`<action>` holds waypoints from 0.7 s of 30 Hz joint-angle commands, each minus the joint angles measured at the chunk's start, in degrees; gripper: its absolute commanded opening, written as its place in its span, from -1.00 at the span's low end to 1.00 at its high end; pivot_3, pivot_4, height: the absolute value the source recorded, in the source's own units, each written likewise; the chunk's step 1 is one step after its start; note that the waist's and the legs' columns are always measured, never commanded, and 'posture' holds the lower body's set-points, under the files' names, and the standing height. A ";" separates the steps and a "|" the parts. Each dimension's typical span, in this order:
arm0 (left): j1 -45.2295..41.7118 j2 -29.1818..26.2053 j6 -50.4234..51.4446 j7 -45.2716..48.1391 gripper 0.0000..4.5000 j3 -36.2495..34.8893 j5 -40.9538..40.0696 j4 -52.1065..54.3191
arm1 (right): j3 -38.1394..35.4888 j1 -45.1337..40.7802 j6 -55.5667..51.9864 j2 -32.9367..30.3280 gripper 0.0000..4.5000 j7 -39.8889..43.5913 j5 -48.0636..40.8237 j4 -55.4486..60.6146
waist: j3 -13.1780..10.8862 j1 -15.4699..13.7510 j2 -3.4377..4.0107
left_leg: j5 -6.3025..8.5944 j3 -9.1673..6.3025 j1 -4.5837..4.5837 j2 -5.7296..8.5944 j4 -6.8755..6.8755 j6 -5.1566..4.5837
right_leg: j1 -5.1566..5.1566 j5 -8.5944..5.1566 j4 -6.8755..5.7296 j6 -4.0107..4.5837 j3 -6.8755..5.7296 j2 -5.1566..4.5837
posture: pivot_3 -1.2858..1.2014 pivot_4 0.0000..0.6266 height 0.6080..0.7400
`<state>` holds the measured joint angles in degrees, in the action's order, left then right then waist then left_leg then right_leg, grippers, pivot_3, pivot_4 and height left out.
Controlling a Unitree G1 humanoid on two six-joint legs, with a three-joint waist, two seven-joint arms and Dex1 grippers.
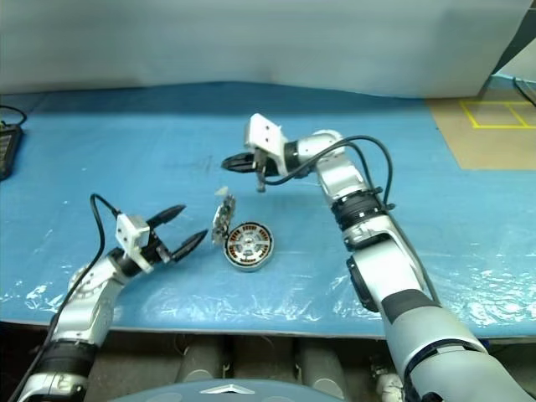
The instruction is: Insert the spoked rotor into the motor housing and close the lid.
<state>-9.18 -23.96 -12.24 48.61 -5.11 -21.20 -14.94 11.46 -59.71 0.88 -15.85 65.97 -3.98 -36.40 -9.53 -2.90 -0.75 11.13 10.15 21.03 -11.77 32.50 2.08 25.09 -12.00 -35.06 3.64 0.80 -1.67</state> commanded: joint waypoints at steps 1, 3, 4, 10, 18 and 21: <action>-4.57 1.48 2.99 -2.51 1.00 0.69 1.68 -3.30 | -3.89 0.39 -2.10 -2.98 -0.99 -2.98 -1.57 3.79 | 0.00 0.01 0.00 | -0.03 0.00 -0.01 0.02 0.03 0.05 | -0.01 0.00 -0.01 0.00 0.01 0.00 | 0.03 -0.52 1.00; -7.53 2.72 4.96 -2.63 0.82 0.72 1.08 -4.81 | -5.00 2.46 -3.90 -5.19 -1.00 -2.90 -2.34 6.49 | -0.01 0.04 -0.02 | -0.06 0.00 0.03 0.02 0.05 0.09 | 0.00 0.00 -0.01 -0.01 0.01 0.00 | 0.03 -0.52 1.00; -8.26 3.07 5.89 -2.29 0.72 0.60 0.58 -5.07 | -5.29 3.28 -4.72 -5.85 -1.00 -3.02 -2.64 7.74 | -0.01 0.07 -0.03 | -0.07 -0.01 0.03 0.03 0.05 0.11 | -0.01 0.01 -0.02 -0.01 0.00 0.00 | 0.03 -0.52 1.00; -11.01 3.80 7.54 1.99 -0.21 1.37 -0.45 -4.38 | -6.21 13.55 -8.72 -12.84 -1.00 -5.38 -0.96 15.46 | -0.04 -0.01 -0.08 | -0.09 -0.06 0.12 0.09 0.04 0.12 | 0.00 0.05 0.00 -0.08 -0.07 0.09 | 0.03 -0.52 1.00; -11.96 4.33 9.93 4.41 -1.00 -0.03 -3.74 -1.32 | -4.99 26.25 -15.05 -16.34 -1.00 -6.40 -1.98 24.05 | -0.04 -0.09 -0.09 | -0.07 -0.10 0.10 0.06 0.18 0.10 | -0.06 0.03 0.00 -0.01 -0.09 0.09 | 0.03 -0.52 1.00; -10.83 4.01 14.28 7.57 -1.00 0.88 -6.86 2.64 | -3.38 31.86 -17.64 -16.14 -1.00 -3.77 -3.89 27.24 | -0.05 -0.50 -0.09 | -0.04 -0.12 0.11 0.01 0.16 0.07 | -0.08 0.03 0.05 -0.01 -0.10 0.06 | 0.03 -0.52 1.00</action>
<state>-20.13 -19.65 0.60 54.55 -4.27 -25.83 -15.77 7.70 -28.57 -15.82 -31.80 61.04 -5.88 -12.16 -9.58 -3.40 -0.84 11.10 10.03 21.14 -11.77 32.62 2.13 25.01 -11.97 -34.97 3.62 0.69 -1.62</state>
